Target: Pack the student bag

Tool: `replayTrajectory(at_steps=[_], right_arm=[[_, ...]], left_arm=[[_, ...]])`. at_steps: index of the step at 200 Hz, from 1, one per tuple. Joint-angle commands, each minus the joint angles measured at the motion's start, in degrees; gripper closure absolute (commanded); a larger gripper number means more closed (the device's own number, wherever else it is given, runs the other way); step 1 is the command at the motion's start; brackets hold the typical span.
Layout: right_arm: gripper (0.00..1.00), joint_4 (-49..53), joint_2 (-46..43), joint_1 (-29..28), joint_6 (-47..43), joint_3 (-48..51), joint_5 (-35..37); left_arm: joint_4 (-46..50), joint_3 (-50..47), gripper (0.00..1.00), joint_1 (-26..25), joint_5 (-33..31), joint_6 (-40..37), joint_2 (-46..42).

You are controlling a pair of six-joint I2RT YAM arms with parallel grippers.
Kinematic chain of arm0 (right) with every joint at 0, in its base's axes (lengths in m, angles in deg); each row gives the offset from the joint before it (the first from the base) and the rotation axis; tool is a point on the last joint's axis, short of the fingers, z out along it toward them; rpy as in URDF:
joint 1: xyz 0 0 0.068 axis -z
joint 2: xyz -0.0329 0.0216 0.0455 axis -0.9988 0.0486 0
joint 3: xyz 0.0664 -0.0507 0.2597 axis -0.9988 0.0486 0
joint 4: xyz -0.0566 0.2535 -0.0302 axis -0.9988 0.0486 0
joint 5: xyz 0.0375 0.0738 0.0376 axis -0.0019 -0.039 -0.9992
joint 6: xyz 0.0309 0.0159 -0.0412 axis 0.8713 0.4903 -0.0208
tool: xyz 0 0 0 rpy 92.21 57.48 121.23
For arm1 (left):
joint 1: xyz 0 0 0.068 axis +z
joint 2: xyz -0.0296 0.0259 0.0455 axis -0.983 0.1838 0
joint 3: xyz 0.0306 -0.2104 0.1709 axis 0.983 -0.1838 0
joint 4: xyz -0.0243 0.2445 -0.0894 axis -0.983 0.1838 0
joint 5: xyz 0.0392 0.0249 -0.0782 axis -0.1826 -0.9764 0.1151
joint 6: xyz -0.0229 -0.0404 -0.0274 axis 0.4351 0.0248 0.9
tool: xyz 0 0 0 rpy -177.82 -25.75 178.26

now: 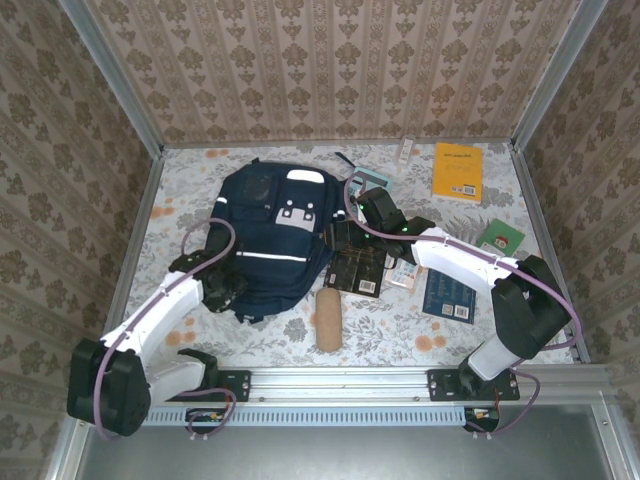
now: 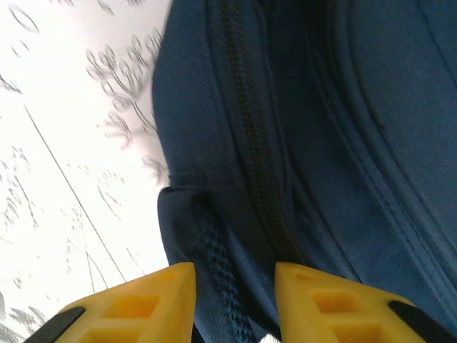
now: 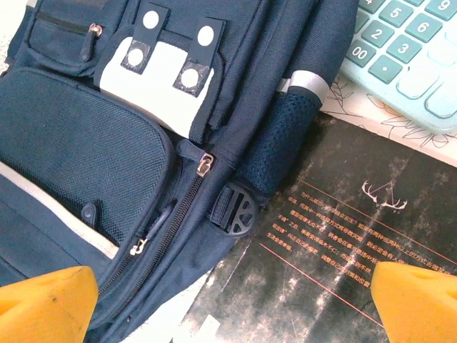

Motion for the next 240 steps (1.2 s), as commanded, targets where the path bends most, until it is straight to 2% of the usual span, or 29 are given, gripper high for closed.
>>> replayTrajectory(at_steps=[1,30,52,73,95,126,148,164,201,240], right_arm=[[0.01,1.63,-1.98,-0.61,-0.24,-0.74,0.95],[0.00,2.18,-2.27,-0.70,-0.30,-0.57,1.35],[0.00,2.56,-2.67,-0.88,-0.72,-0.83,1.95],[0.00,3.28,-2.87,-1.02,-0.77,-1.23,2.43],[0.00,3.54,-3.48,-1.24,-0.67,-0.77,3.77],[0.00,0.06,-5.19,-1.40,-1.02,2.40,4.91],[0.00,-5.28,-7.62,-1.49,-1.47,6.27,6.17],[0.00,-5.35,-7.98,-1.49,-1.82,6.65,7.45],[0.01,-1.16,-5.82,-1.41,-0.97,3.61,8.10],[0.01,0.20,-6.32,-1.10,0.97,3.32,8.89]], left_arm=[[-4.05,-0.79,0.65,5.87,-2.70,-6.93,1.39],[-8.44,0.90,0.64,15.59,-1.13,-14.70,6.66],[-9.09,4.78,0.63,20.83,0.29,-19.10,12.88],[-6.72,9.36,0.63,22.04,-0.01,-21.91,16.04],[-4.36,11.68,0.59,20.47,-1.04,-24.06,13.51],[-2.29,13.37,0.55,12.44,-2.67,-28.84,7.72],[-4.97,13.35,0.57,4.65,-0.46,-33.42,4.98],[-7.85,13.20,0.59,-0.91,1.64,-36.29,4.46],[-11.55,14.52,0.64,-10.72,5.45,-41.72,8.33],[-11.80,18.14,0.67,-18.69,4.18,-46.47,15.87]])
